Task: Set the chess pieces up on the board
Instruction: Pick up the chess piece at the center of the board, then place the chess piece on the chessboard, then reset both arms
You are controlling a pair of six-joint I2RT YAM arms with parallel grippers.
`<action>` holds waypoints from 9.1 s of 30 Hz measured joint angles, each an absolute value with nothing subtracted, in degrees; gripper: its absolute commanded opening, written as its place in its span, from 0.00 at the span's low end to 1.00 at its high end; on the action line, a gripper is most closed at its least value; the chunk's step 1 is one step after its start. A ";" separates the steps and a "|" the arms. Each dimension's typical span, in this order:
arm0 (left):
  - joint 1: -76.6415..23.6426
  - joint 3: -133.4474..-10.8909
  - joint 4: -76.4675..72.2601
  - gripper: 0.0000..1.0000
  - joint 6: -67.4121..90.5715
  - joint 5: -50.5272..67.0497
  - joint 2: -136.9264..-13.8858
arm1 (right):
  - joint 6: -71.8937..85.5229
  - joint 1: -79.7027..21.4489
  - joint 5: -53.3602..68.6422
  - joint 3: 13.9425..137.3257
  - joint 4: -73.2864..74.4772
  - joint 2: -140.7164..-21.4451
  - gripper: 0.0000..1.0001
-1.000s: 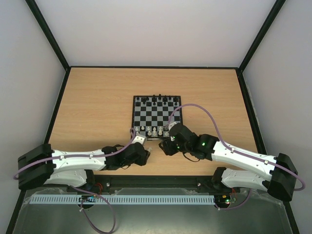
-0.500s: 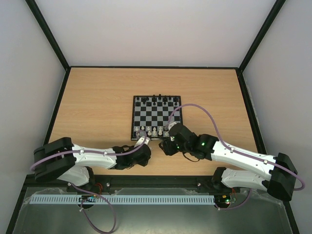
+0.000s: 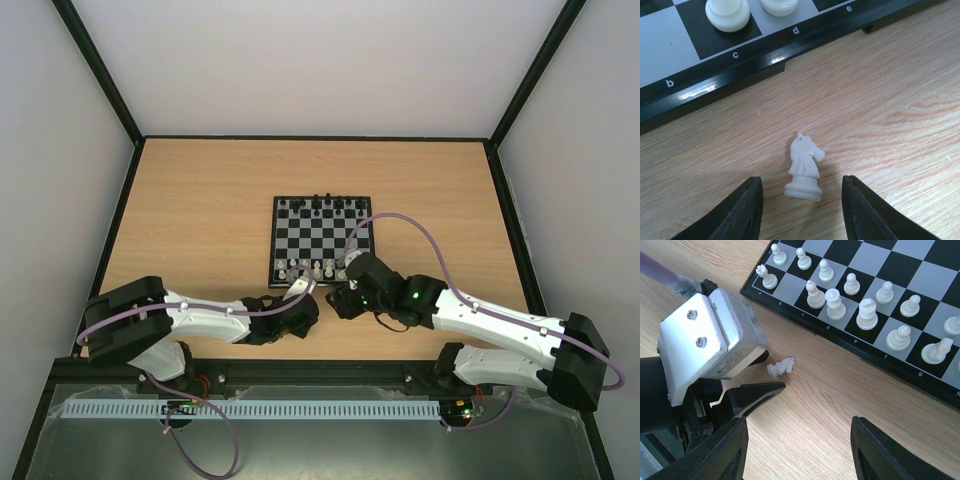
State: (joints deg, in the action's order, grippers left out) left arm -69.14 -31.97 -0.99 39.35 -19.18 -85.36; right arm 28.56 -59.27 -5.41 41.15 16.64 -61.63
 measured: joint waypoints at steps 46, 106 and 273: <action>-70.61 -28.82 12.49 0.11 38.61 -11.97 -49.45 | 31.44 -48.05 18.09 41.06 14.41 -58.37 0.62; -72.42 -28.01 14.46 0.14 35.07 -8.78 -43.35 | 53.58 -44.12 61.41 37.87 -18.37 -83.02 0.23; -61.30 -39.13 21.61 0.99 39.11 -32.12 -40.42 | 23.27 -57.39 -11.90 75.55 32.93 -92.38 0.99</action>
State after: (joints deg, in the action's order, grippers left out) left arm -61.30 -39.13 21.61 39.11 -32.12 -40.42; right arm 23.27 -57.39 -11.90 75.55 32.93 -92.38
